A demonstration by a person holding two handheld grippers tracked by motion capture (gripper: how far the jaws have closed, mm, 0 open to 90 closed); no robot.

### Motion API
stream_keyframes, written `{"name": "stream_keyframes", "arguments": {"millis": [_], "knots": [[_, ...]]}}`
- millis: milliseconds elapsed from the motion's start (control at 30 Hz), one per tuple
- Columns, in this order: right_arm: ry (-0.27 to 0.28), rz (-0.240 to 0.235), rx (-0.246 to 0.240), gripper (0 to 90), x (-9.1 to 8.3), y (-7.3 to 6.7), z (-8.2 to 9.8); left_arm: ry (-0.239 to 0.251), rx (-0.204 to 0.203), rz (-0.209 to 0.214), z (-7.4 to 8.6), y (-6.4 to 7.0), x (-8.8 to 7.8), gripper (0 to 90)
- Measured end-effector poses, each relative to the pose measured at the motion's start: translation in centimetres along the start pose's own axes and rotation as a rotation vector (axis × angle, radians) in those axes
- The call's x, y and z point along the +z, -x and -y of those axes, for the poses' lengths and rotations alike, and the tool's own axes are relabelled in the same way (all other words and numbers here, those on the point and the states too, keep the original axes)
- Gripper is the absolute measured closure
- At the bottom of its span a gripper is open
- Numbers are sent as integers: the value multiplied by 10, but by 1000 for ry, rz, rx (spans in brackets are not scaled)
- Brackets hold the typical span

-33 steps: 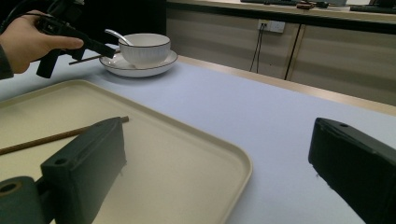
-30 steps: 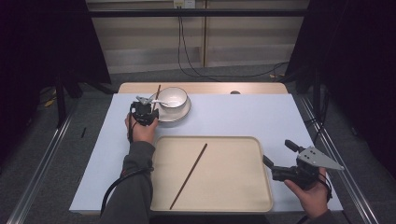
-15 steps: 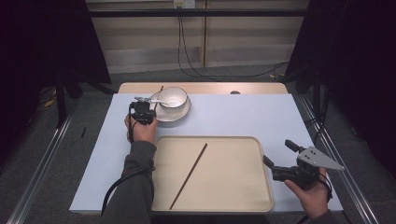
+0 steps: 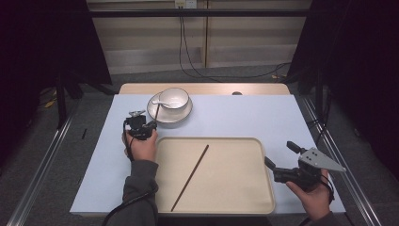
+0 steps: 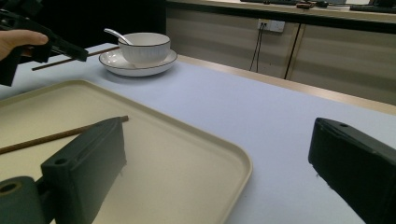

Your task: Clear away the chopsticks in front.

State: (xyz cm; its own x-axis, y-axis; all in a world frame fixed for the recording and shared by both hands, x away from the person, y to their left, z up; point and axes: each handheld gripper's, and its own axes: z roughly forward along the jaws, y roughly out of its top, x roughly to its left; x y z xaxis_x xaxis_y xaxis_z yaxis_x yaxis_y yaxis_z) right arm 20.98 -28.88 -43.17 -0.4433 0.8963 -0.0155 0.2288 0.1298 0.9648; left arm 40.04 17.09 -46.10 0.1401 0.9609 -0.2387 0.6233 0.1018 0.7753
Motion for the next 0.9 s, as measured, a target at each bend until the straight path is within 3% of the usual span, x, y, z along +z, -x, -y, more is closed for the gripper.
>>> {"name": "stream_keyframes", "arguments": {"millis": [367, 600, 700, 900], "knots": [[2, 1, 1, 37, 0, -2, -1, 35, -65, 12, 21, -3, -38, 857], [1, 0, 5, 37, 1, -1, 0, 59, -73, 27, 32, 0, -52, 857], [3, 1, 3, 37, 0, -1, -1, 48, -90, 32, 36, 2, -56, 857], [6, 5, 3, 37, 0, -1, -1, 65, -83, 52, 44, 5, -68, 857]]}}
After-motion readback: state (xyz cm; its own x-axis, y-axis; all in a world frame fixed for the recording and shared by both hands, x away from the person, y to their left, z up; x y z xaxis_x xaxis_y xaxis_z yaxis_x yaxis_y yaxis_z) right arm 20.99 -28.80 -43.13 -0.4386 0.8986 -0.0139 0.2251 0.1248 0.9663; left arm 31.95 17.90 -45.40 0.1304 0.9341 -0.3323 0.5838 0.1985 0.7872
